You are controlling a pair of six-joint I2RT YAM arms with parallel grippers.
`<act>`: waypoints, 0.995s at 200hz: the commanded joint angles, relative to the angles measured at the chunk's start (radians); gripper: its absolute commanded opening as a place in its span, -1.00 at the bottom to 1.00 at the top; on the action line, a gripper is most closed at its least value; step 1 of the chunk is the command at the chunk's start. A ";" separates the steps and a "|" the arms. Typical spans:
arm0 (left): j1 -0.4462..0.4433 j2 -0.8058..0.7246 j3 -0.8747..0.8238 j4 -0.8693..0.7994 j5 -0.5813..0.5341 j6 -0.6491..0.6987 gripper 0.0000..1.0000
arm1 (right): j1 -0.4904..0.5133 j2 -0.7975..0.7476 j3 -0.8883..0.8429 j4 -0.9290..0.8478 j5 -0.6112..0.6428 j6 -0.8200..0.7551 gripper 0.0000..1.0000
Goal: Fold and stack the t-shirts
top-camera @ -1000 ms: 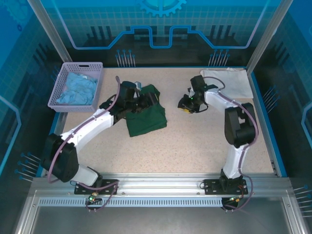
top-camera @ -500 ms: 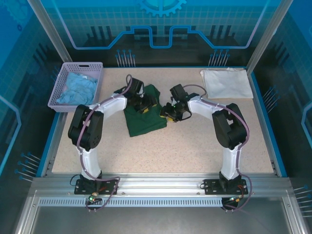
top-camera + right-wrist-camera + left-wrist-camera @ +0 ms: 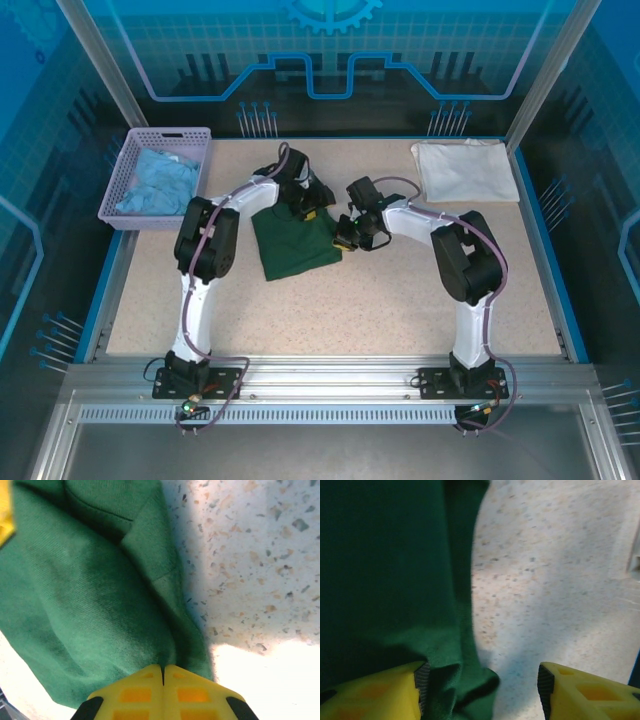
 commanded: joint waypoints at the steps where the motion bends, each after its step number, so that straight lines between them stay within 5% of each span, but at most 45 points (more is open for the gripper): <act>1: 0.002 0.044 0.047 -0.004 0.030 0.001 0.22 | 0.018 -0.065 -0.014 -0.008 -0.053 0.009 -1.00; 60: 0.004 0.106 0.044 0.044 0.040 -0.061 0.25 | 0.039 -0.125 -0.142 -0.022 -0.108 0.041 -1.00; 129: 0.001 0.108 0.045 0.061 0.068 -0.078 0.32 | 0.040 0.008 -0.215 0.017 -0.071 0.023 -1.00; 166: 0.003 0.023 0.056 0.055 0.102 -0.079 0.57 | 0.040 -0.106 -0.219 -0.040 0.029 0.019 -0.29; 199: 0.014 -0.120 0.026 0.018 0.081 -0.058 0.71 | 0.022 -0.273 -0.265 -0.047 0.095 0.050 -0.22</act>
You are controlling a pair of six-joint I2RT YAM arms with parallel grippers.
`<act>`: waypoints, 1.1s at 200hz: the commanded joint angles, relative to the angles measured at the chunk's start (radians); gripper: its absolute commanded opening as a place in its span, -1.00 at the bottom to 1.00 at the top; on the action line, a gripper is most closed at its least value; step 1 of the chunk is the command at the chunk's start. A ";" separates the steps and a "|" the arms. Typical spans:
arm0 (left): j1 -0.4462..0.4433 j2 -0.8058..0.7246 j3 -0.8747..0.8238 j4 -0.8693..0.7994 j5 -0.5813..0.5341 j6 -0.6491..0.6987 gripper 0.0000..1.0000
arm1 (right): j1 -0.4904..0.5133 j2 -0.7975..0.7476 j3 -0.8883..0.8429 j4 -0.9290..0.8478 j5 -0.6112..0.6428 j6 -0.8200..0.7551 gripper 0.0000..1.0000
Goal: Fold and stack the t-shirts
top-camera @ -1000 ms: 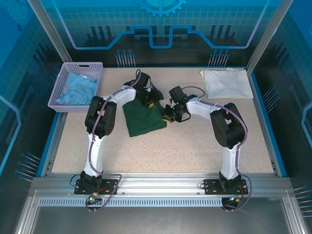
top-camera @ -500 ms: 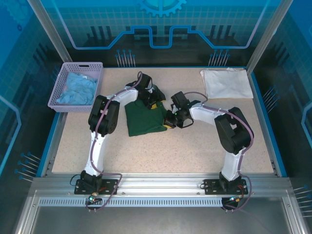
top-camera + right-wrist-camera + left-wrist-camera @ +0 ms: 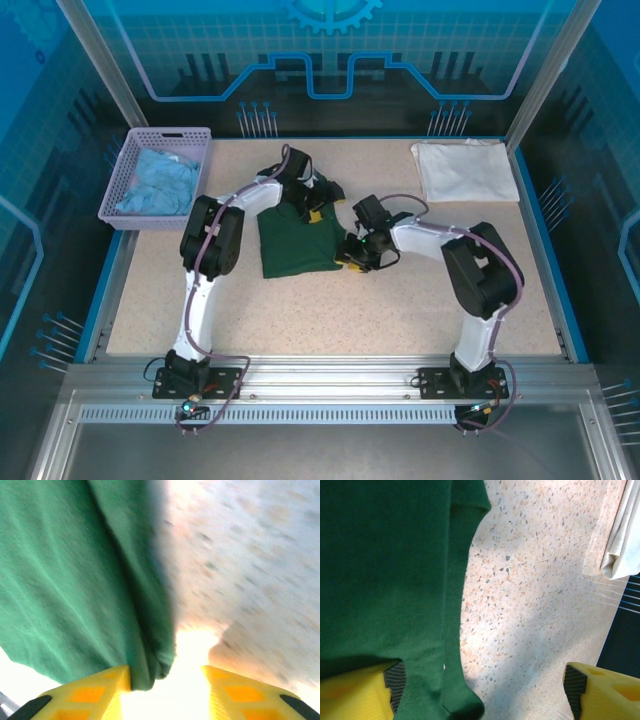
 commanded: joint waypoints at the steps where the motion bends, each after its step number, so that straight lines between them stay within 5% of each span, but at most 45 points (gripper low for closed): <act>1: 0.015 -0.156 -0.020 -0.030 -0.023 0.021 0.71 | -0.001 -0.116 -0.021 -0.088 0.079 0.018 -0.22; 22: 0.017 -0.270 -0.150 0.004 -0.028 -0.017 0.57 | -0.002 -0.137 0.017 -0.104 0.077 0.010 -0.51; 56: 0.009 -0.444 -0.505 0.237 0.006 -0.169 0.05 | -0.002 -0.061 0.072 -0.020 -0.002 0.040 -0.81; 81: -0.014 -0.467 -0.639 0.309 0.062 -0.191 -0.02 | -0.003 0.038 0.116 0.053 -0.074 0.070 -0.95; 139: -0.086 -0.474 -0.788 0.239 0.002 -0.127 -0.14 | 0.004 0.184 0.121 0.020 -0.094 0.068 -1.00; 220: -0.054 -0.740 -0.822 0.151 -0.063 -0.094 -0.02 | 0.038 -0.016 0.140 -0.034 -0.022 0.025 -0.81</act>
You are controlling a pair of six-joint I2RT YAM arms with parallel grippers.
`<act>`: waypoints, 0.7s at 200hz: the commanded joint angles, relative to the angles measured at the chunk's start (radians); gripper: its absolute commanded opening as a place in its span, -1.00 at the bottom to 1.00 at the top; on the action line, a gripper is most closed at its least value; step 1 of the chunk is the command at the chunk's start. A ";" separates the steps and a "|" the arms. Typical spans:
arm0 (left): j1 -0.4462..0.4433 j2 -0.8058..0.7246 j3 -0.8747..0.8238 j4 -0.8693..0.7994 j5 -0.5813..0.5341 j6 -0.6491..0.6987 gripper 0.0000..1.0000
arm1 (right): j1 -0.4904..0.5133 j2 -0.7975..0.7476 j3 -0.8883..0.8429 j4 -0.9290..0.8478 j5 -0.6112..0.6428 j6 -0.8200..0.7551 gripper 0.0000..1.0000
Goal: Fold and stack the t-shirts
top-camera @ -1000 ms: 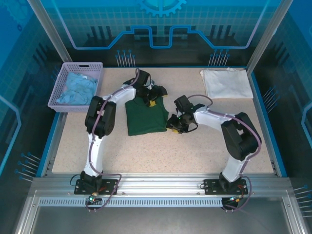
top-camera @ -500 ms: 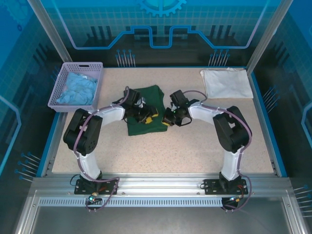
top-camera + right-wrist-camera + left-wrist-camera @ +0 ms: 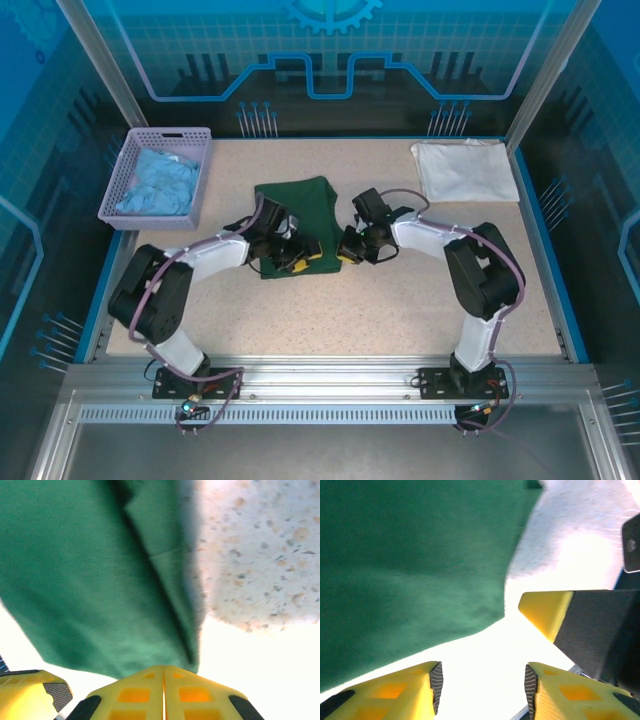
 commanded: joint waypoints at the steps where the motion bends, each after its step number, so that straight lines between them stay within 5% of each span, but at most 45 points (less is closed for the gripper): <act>1: 0.030 -0.081 0.019 -0.059 -0.041 0.032 -0.02 | 0.040 -0.023 0.068 -0.032 0.009 -0.022 -0.81; 68: 0.114 -0.088 -0.133 -0.062 -0.113 0.006 -0.01 | 0.097 0.190 0.140 -0.033 -0.022 0.002 -0.89; 140: 0.074 -0.161 -0.275 0.013 -0.025 -0.042 0.08 | -0.016 0.125 0.004 -0.102 0.051 -0.059 -0.85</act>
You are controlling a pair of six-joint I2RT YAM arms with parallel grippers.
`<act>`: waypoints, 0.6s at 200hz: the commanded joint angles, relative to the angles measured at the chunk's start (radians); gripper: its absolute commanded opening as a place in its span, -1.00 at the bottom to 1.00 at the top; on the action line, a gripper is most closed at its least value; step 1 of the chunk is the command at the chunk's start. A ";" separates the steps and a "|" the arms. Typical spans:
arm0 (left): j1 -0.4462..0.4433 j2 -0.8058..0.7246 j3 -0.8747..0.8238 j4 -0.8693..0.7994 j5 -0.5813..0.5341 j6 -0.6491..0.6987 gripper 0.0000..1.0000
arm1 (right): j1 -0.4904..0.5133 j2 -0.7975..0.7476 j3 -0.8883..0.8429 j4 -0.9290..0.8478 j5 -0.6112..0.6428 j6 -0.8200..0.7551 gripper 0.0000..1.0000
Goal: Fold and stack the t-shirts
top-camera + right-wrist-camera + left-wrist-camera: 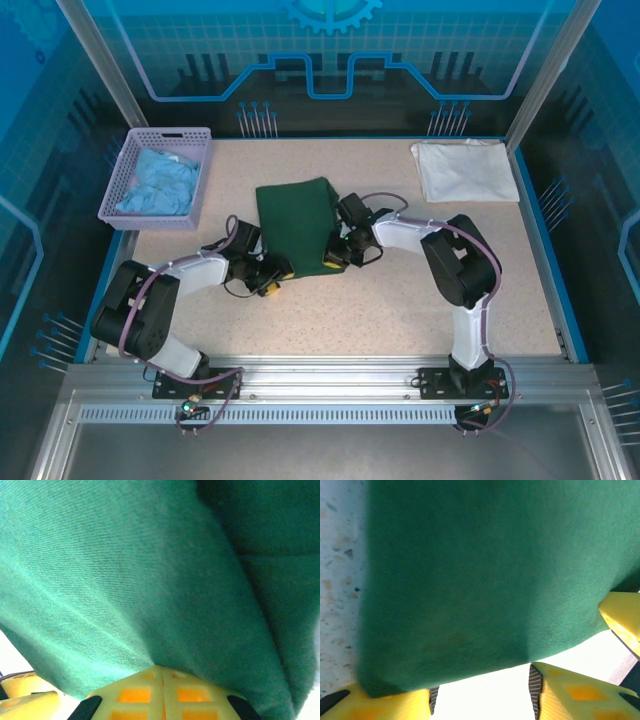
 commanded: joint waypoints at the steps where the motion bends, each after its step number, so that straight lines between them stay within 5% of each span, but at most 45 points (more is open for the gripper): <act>1: -0.037 -0.062 -0.020 0.027 0.052 -0.031 0.08 | -0.068 -0.028 -0.071 -0.117 0.074 -0.036 -0.85; 59: -0.036 -0.185 0.216 -0.174 -0.062 0.056 0.44 | -0.143 -0.248 -0.213 -0.098 0.072 -0.104 -0.34; 120: -0.074 0.212 0.566 -0.244 -0.036 0.247 0.33 | -0.157 -0.650 -0.438 -0.127 0.304 0.046 0.25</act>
